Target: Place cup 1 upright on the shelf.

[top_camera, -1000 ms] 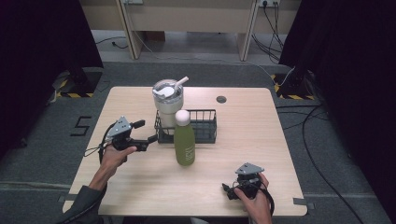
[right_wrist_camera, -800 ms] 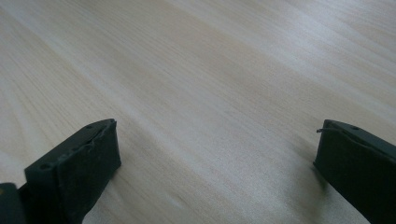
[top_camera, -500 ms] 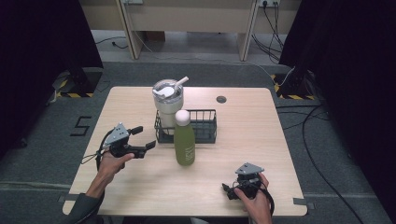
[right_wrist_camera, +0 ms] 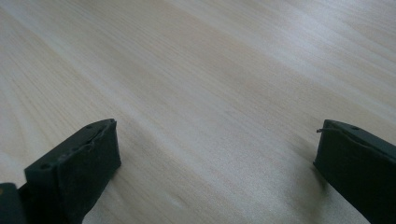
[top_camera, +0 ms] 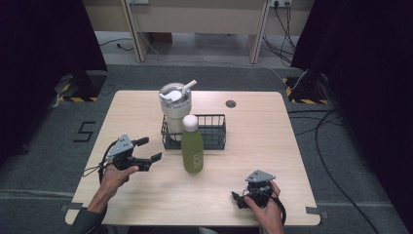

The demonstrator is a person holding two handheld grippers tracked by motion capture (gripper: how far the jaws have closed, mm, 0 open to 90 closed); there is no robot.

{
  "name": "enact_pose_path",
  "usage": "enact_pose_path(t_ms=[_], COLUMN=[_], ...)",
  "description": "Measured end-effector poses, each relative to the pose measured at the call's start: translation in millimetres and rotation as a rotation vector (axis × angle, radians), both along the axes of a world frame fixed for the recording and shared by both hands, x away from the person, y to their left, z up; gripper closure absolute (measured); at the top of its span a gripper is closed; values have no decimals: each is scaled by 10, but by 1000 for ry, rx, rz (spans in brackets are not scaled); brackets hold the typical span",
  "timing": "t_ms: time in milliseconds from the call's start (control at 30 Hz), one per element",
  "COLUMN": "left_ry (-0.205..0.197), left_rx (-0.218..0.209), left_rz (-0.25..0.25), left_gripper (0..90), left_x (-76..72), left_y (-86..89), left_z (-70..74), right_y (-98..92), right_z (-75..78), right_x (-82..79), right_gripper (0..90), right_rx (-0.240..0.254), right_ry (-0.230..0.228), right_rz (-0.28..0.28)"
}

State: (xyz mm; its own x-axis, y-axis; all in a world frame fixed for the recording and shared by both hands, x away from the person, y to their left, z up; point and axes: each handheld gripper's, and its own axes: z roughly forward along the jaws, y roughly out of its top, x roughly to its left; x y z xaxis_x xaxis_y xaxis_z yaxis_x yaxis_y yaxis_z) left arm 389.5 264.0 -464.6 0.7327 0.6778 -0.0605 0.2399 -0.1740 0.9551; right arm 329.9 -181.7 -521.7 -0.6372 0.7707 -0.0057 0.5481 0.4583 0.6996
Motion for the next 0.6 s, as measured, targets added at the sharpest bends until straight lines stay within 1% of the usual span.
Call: enact_pose_path(t_ms=[200,367,400,500,600], left_ry=[8,15,15,16,19], left_rx=[3,-4,3,4,14], left_rz=[-2,-4,-9,-11,-16], left_gripper=[147,147,147,147,147], left_x=[-56,-105,-120,-134,-167], left_y=[22,22,13,11,5], left_z=[-38,-64,-70,-74,-98], right_y=[0,0,0,0,0], right_z=[0,0,0,0,0], right_x=[0,0,-1,0,0], right_gripper=[4,4,4,3,4], right_rx=[0,0,0,0,0], right_ry=[0,0,2,0,0], right_rz=[0,0,-1,0,0])
